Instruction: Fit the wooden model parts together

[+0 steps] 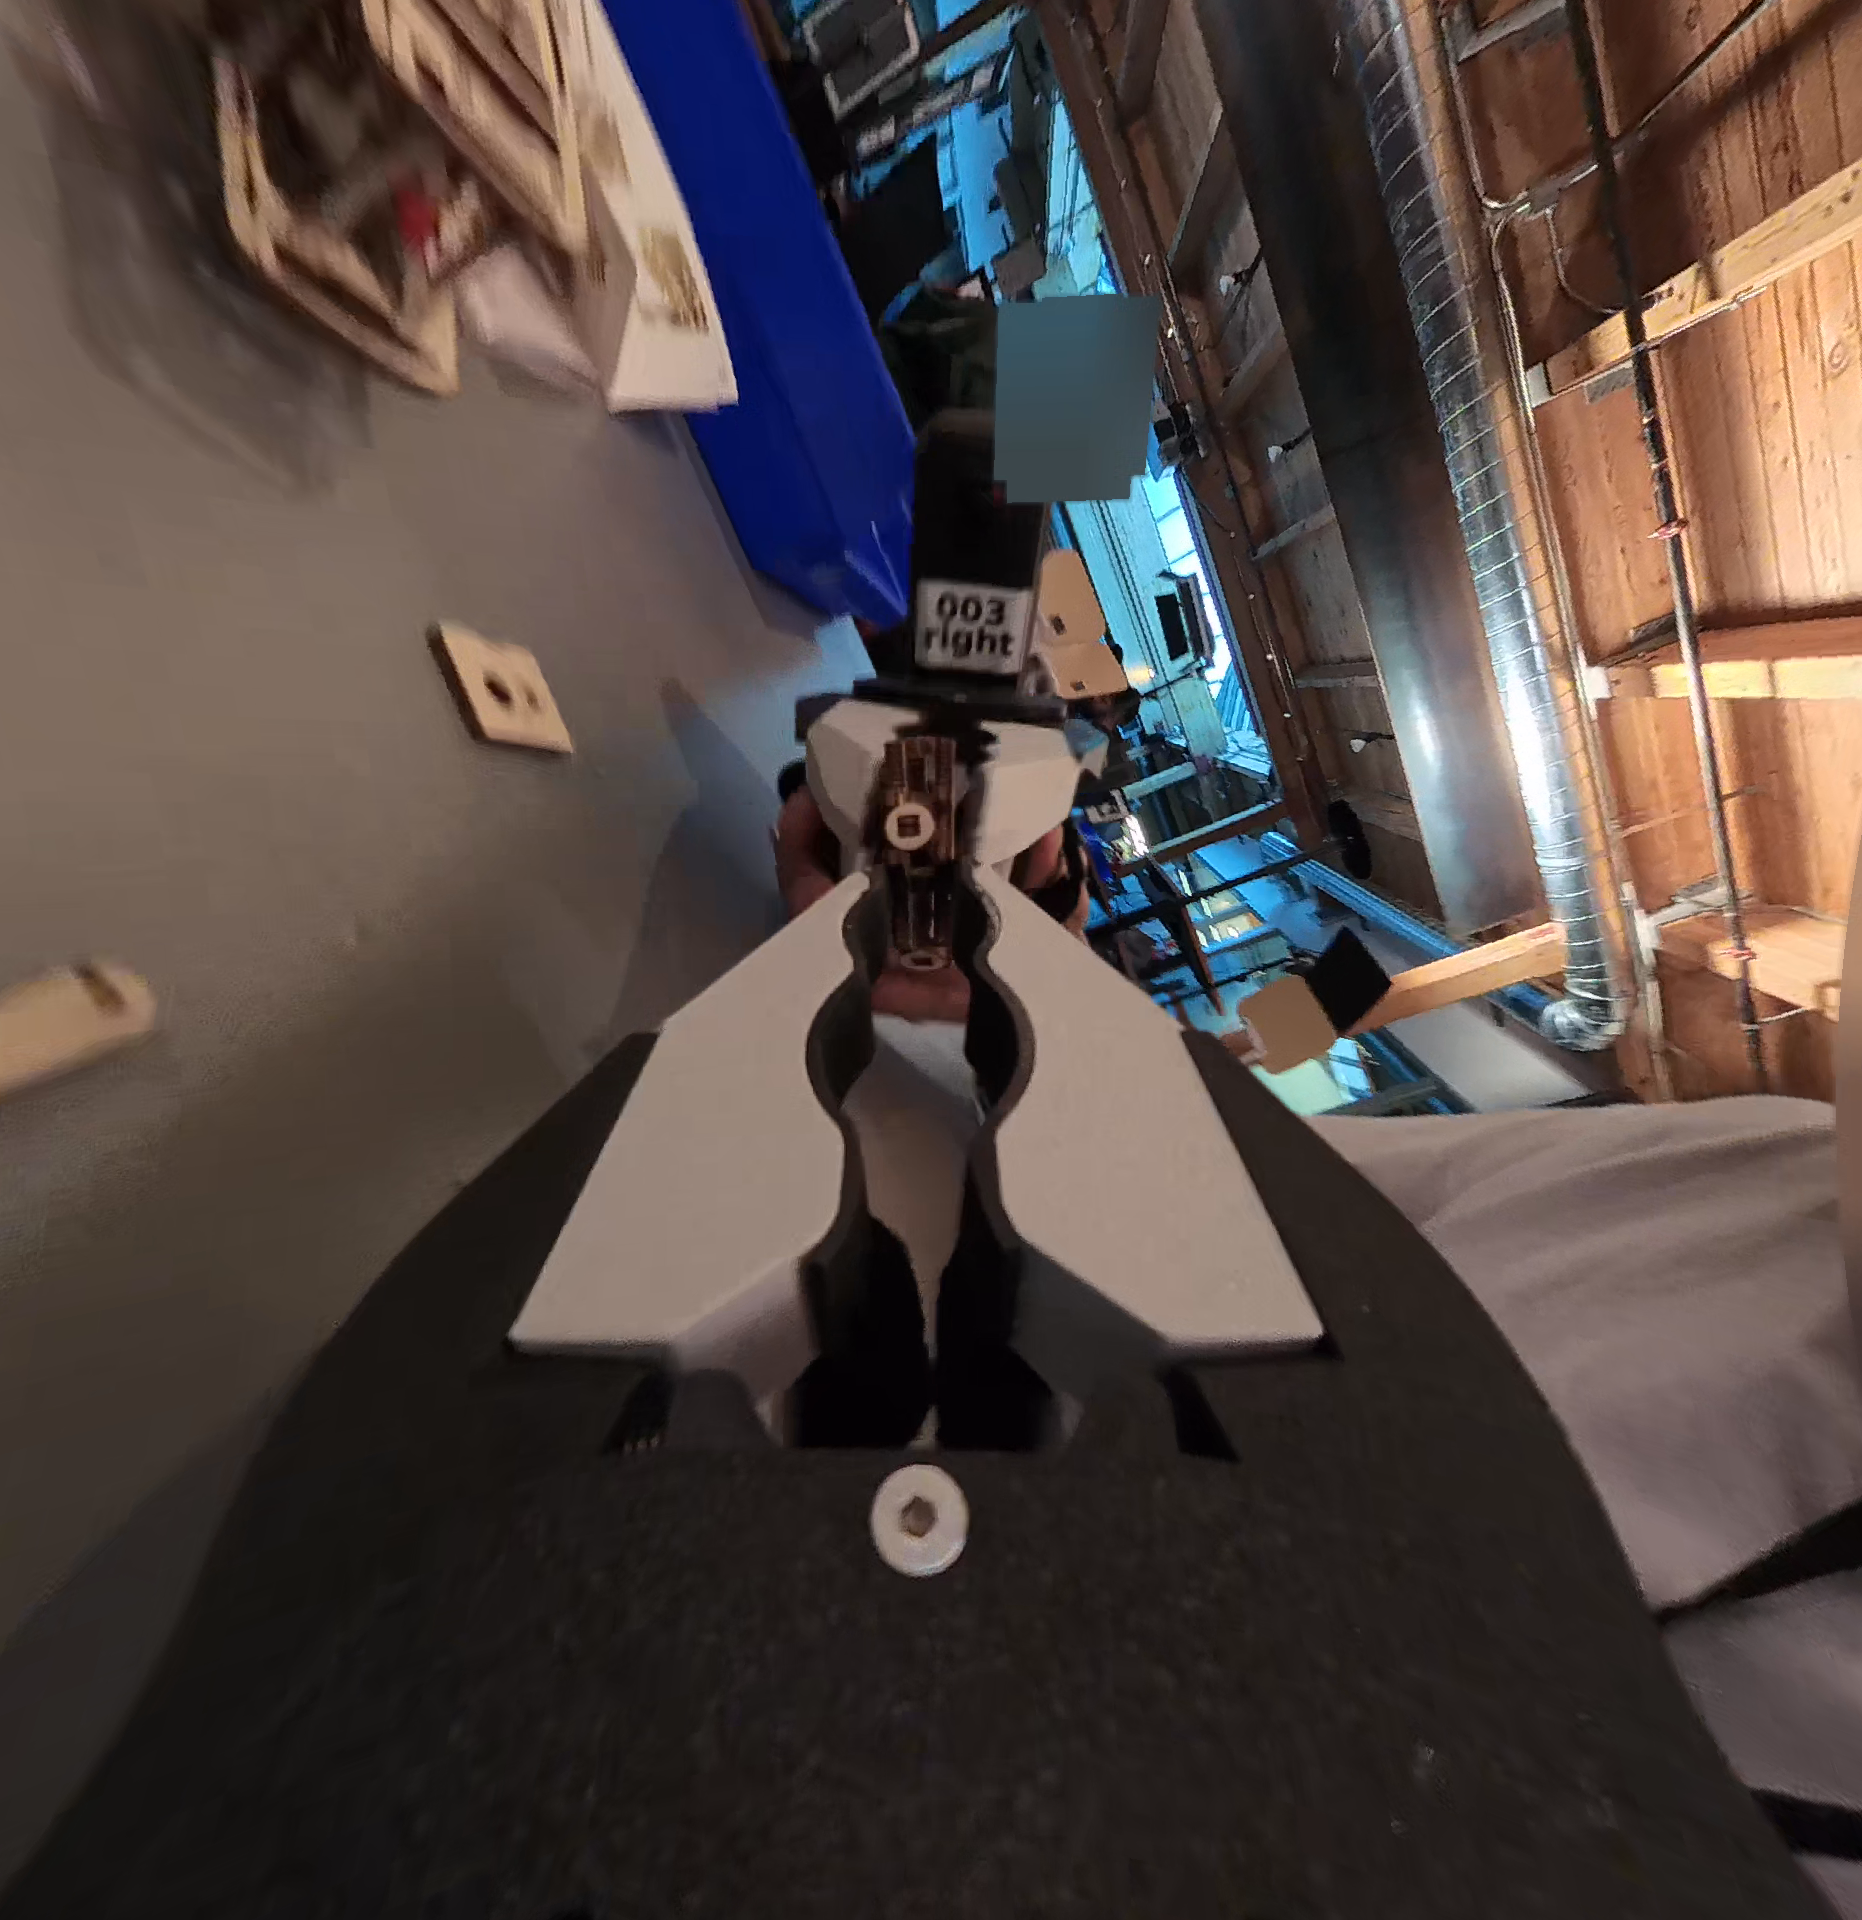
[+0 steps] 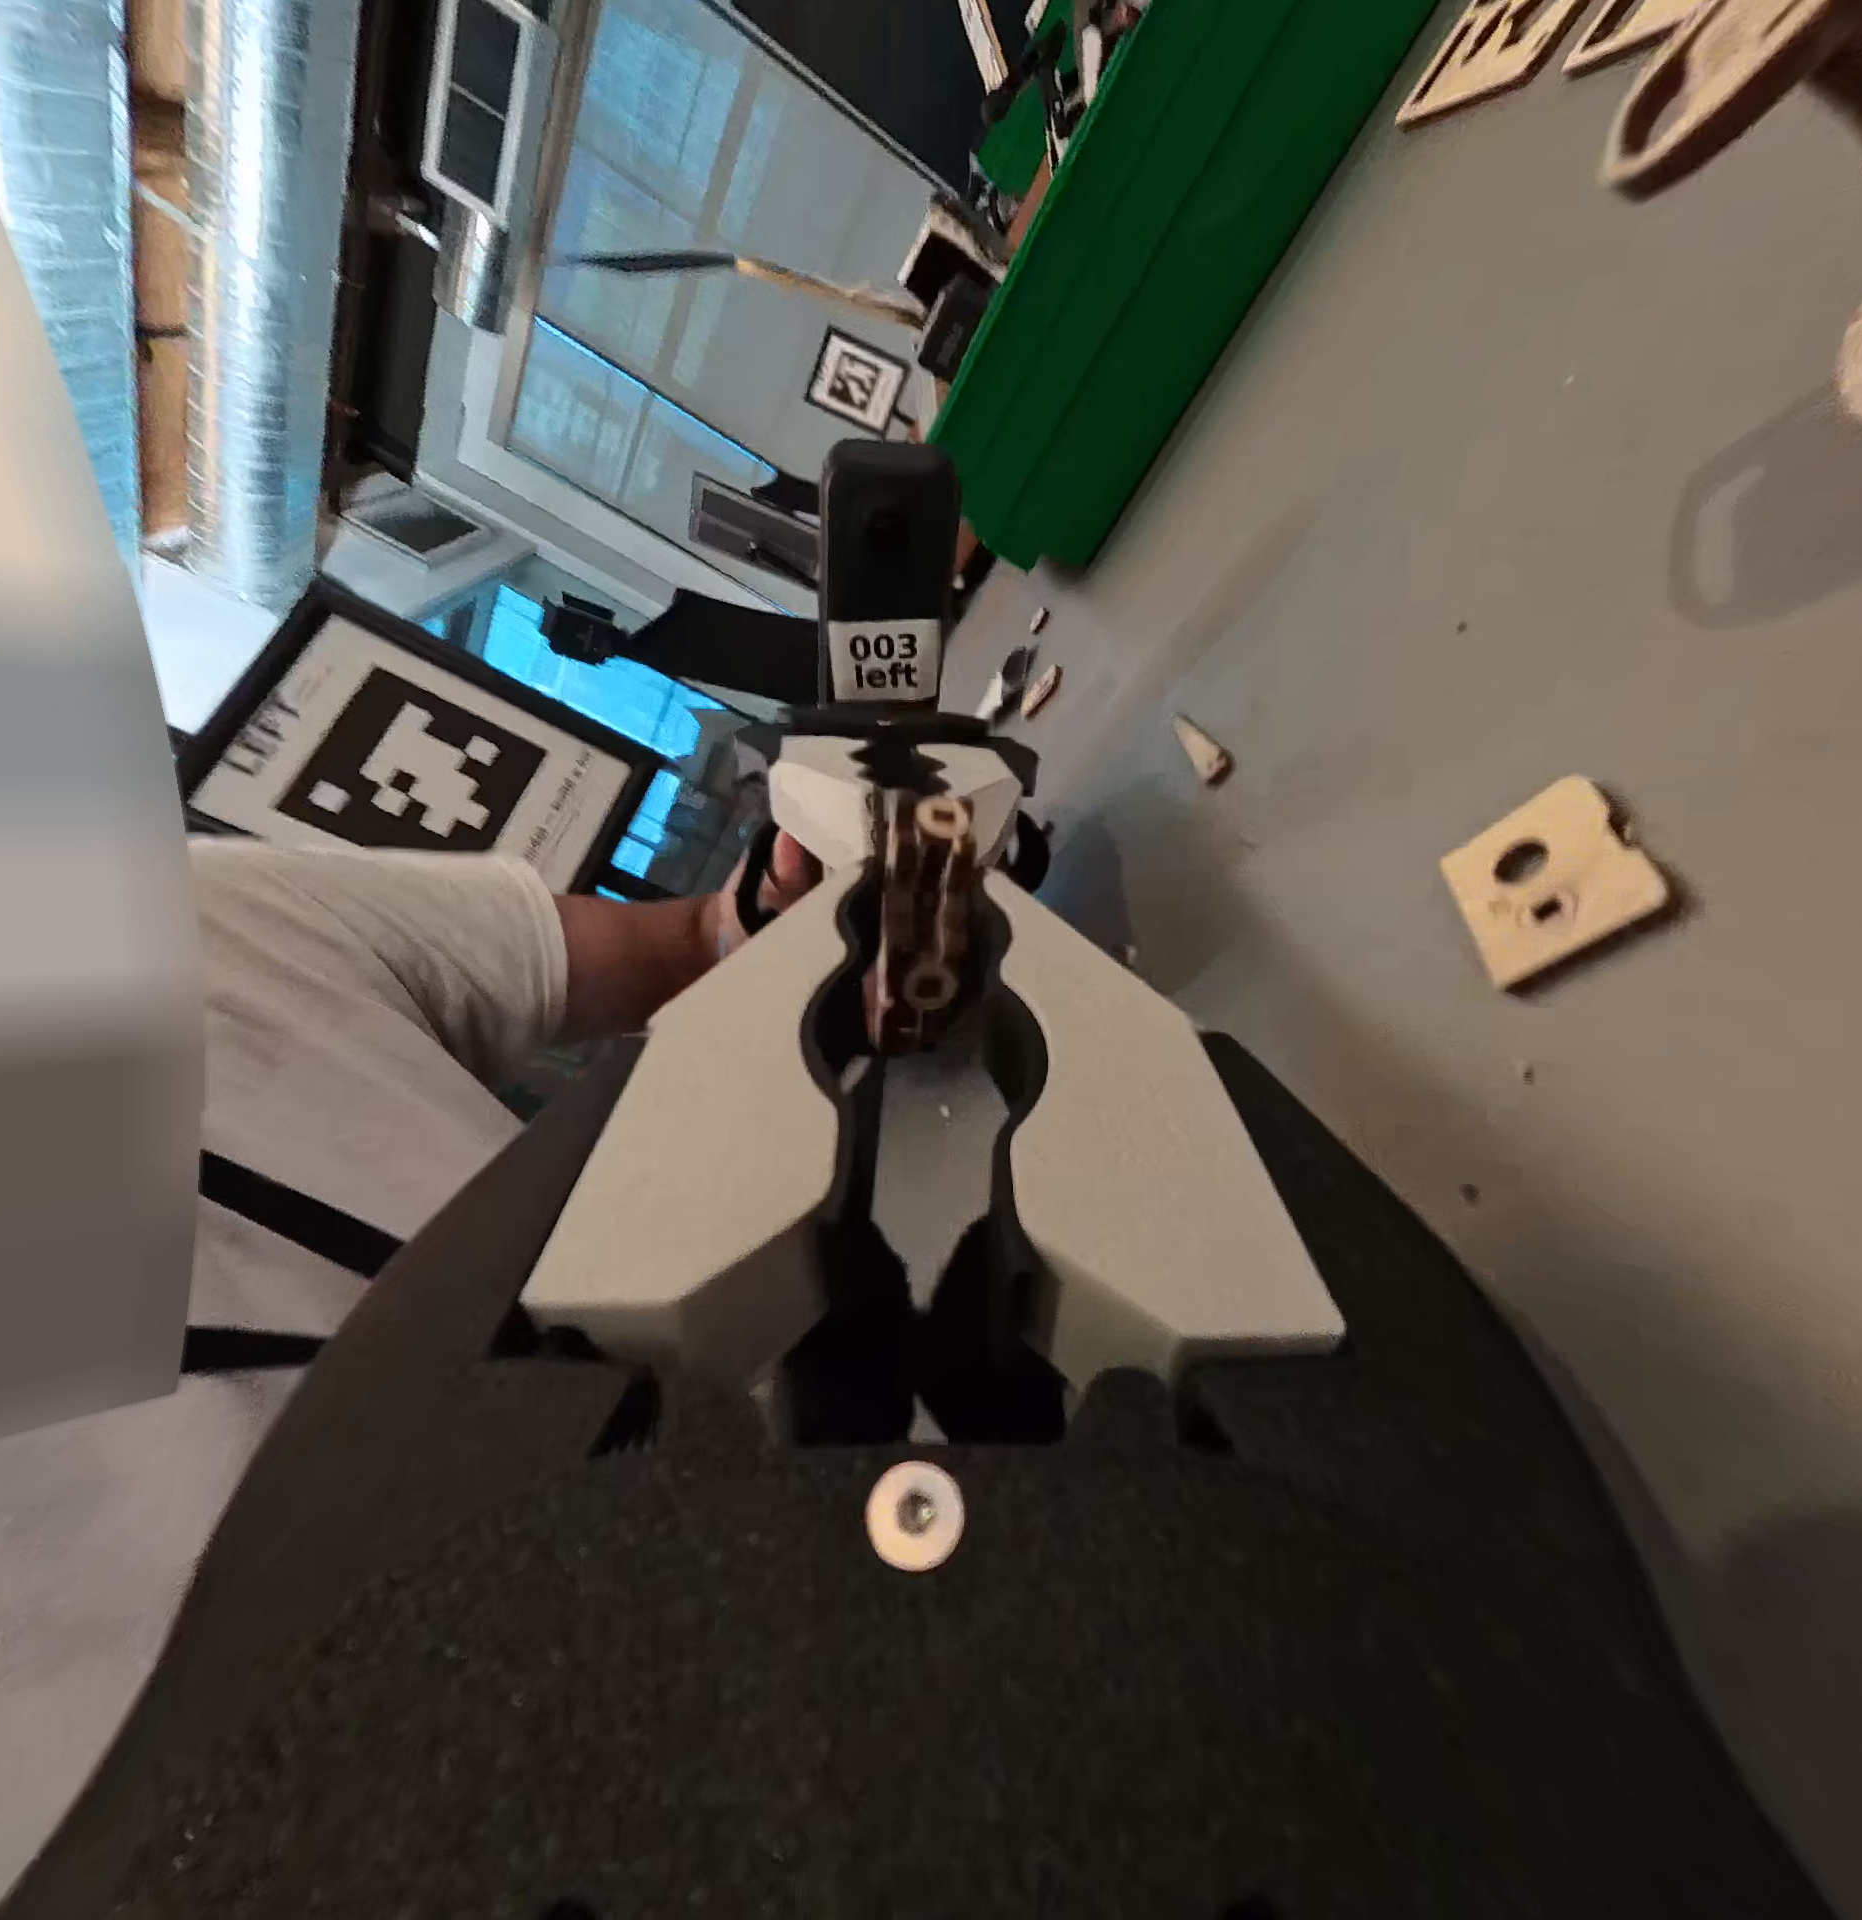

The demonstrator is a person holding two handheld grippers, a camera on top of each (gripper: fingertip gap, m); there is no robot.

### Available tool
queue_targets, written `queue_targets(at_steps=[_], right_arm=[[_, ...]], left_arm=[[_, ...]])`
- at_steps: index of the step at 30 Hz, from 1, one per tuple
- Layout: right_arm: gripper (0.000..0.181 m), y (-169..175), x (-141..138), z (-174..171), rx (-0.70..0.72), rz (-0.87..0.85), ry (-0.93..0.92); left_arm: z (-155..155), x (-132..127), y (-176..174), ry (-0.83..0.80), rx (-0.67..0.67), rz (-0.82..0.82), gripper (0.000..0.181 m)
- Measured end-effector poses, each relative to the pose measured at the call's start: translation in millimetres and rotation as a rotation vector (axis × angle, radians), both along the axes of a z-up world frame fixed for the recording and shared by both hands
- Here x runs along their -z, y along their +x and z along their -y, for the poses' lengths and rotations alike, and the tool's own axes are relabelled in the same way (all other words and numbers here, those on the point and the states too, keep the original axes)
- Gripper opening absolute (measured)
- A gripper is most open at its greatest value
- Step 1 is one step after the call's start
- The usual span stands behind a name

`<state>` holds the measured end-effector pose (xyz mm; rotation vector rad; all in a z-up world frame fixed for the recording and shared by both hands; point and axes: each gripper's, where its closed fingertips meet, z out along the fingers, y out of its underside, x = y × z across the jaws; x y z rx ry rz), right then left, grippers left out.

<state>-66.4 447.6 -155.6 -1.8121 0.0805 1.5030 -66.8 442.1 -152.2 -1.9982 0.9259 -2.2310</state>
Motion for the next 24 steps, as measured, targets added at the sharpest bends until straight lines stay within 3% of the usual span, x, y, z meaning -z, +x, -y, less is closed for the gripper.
queue_targets(at_steps=[2, 5, 8, 11, 14, 17, 20, 24], right_arm=[[0.036, 8, 7, 19, -0.005, 0.089, 0.008], [0.018, 24, 15, 50, 0.042, 0.408, 0.115], [0.000, 16, 21, 79, 0.044, 0.707, 0.251], [0.000, 5, 27, 87, 0.069, 0.899, 0.391], [0.000, -5, 37, 88, 0.034, 0.909, 0.340], [0.000, -12, 38, 89, -0.016, 0.798, 0.200], [0.000, -8, 43, 82, 0.017, 0.809, 0.179], [0.000, -18, 50, 82, 0.005, 0.830, 0.192]], left_arm=[[12, 10, -7, -0.065, 0.028, -0.072, 0.008], [25, 29, -16, -0.091, 0.052, -0.198, 0.009], [39, 43, -21, -0.112, 0.083, -0.300, 0.009], [53, 52, -25, -0.125, 0.120, -0.379, 0.009], [62, 59, -29, -0.076, 0.157, -0.448, 0.009], [64, 62, -29, -0.019, 0.165, -0.466, 0.010], [74, 61, -34, 0.068, 0.233, -0.459, 0.024], [64, 61, -42, 0.228, 0.219, -0.400, 0.029]])
